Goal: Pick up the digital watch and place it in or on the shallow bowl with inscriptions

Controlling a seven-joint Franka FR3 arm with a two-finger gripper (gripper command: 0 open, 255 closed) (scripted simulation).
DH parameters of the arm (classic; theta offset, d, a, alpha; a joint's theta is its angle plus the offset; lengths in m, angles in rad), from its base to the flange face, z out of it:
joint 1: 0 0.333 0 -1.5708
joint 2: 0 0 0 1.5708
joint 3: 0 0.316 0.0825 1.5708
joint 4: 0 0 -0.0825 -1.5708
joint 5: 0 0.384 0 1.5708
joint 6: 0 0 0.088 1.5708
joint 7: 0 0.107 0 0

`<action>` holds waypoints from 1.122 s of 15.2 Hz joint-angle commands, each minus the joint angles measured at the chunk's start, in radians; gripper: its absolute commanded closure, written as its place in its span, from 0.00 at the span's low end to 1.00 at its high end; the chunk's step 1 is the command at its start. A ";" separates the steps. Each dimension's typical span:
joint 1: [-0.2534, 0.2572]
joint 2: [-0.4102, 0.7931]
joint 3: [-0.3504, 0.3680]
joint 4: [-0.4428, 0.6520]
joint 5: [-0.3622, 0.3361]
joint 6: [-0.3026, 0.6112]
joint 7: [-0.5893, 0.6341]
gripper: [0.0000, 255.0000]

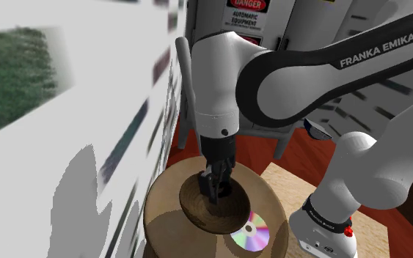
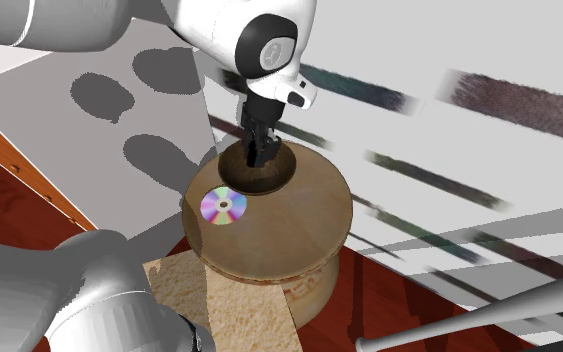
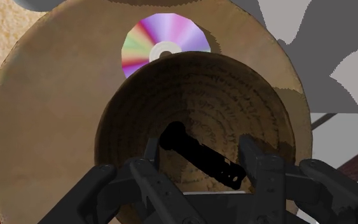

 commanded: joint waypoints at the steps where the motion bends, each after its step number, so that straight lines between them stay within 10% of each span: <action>1: 0.000 0.001 0.001 -0.001 0.000 0.003 0.000 1.00; 4: 0.000 0.001 0.001 -0.001 0.000 0.003 0.000 1.00; 5: 0.000 0.001 0.001 -0.001 0.000 0.003 0.000 0.00; 17: -0.014 -0.009 -0.025 0.115 -0.023 -0.125 0.006 0.00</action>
